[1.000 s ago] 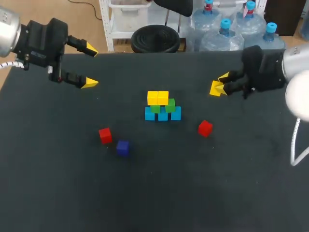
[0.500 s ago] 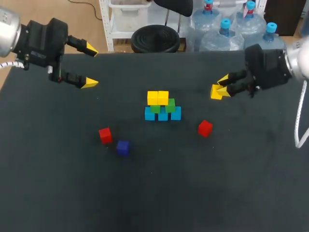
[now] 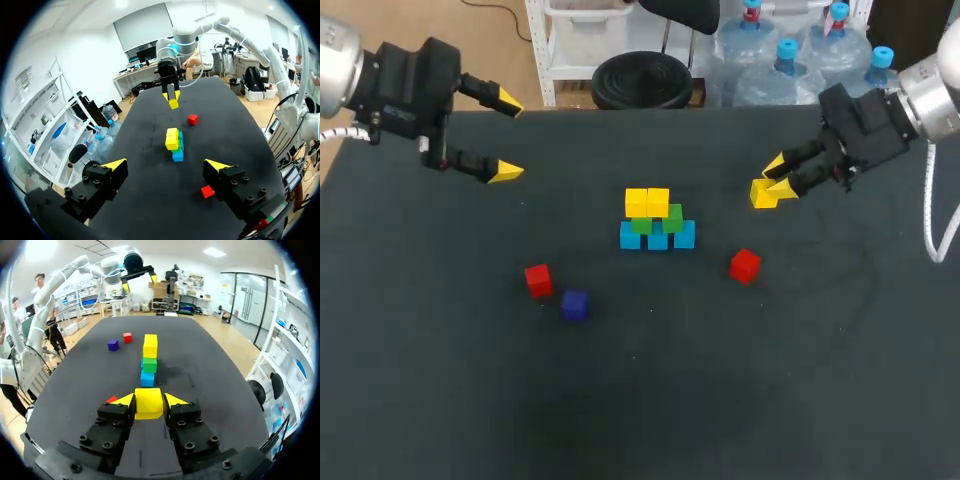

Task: Place the blue cubes, place green cubes on the blue cubes, place the yellow cubes on the green cubes, then place the red cubes on the yellow cubes, and place purple cube on the red cubes.

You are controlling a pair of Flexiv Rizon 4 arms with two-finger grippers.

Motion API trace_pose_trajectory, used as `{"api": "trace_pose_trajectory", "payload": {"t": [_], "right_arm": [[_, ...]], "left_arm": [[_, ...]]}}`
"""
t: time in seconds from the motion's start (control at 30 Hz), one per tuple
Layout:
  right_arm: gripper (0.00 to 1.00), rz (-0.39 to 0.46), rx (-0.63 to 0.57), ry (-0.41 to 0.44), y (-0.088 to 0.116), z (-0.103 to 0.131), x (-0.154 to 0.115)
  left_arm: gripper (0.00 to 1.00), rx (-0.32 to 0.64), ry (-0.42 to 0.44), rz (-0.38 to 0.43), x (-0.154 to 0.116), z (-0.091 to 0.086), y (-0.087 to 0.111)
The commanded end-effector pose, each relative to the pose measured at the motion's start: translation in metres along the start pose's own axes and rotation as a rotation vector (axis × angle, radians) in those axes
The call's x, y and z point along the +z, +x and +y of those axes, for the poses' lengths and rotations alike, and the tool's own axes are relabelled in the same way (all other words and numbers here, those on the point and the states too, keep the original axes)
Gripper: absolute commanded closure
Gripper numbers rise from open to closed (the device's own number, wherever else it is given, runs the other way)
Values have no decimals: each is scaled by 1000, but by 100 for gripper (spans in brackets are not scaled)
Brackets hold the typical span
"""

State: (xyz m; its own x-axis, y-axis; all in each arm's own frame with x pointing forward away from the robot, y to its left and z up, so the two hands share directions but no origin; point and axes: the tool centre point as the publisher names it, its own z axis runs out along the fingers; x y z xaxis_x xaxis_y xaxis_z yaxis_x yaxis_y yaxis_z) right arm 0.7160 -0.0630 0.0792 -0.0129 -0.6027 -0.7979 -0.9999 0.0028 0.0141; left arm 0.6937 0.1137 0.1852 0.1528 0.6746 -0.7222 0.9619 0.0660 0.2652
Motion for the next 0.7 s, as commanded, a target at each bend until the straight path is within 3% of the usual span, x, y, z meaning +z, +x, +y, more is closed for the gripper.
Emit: {"api": "trace_pose_trajectory", "payload": {"t": [0.03,0.27,0.7], "right_arm": [[100,18,-12,-35,-5,-4,3],[100,100,-23,39,-11,-5,7],[100,115,5,166,-17,-2,11]], "left_arm": [[0,4,-3,-5,0,-1,2],[0,4,-3,-5,0,-1,2],[0,4,-3,-5,0,-1,2]]}}
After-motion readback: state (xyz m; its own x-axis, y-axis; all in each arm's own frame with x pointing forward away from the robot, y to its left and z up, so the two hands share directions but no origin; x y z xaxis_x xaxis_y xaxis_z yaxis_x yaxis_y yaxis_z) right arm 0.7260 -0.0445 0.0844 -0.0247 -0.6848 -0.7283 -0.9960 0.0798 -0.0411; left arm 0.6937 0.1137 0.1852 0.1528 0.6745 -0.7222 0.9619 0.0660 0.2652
